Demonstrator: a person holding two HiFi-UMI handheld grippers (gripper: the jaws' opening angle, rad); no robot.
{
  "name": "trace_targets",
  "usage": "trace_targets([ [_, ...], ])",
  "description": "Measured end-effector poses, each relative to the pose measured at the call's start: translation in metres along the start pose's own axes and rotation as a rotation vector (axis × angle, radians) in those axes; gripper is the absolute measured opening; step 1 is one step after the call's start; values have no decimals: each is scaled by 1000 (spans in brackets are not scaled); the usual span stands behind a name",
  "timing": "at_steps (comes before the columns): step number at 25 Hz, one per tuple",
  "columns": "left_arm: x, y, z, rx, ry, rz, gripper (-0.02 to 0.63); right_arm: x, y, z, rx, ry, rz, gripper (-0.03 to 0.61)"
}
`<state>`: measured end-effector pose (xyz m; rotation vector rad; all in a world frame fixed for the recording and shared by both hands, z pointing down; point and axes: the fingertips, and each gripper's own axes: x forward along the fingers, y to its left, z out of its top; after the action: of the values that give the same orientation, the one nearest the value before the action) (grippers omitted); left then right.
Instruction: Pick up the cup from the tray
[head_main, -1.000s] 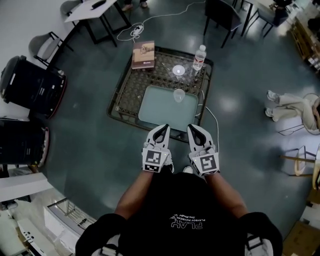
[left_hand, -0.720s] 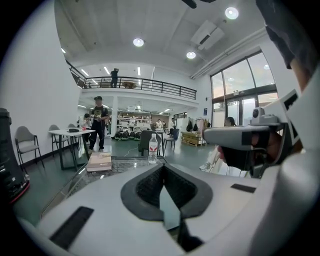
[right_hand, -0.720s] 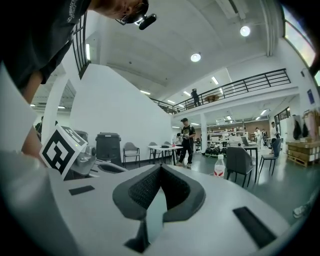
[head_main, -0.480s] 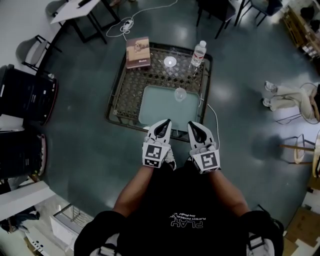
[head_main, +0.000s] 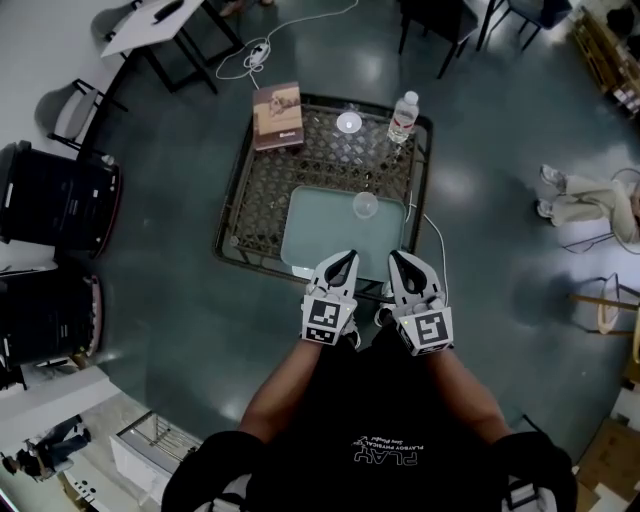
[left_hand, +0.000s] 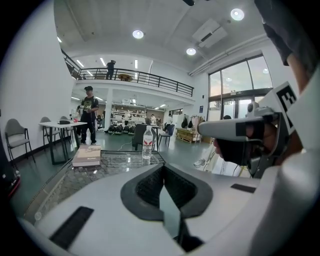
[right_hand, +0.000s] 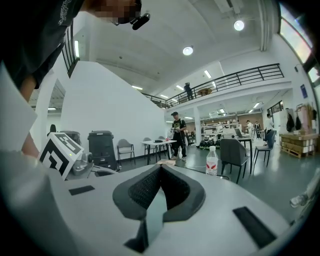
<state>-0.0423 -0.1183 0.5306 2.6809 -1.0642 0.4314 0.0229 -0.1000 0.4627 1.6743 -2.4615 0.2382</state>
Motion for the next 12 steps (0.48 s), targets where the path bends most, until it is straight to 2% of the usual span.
trace_targets([
  [8,41,14,-23,-5,50,69,8,24,-17,-33,31,32,78,8],
  [12,59,12,-42,-13,100,57,8,29,-24,-40,34,10,85,8],
])
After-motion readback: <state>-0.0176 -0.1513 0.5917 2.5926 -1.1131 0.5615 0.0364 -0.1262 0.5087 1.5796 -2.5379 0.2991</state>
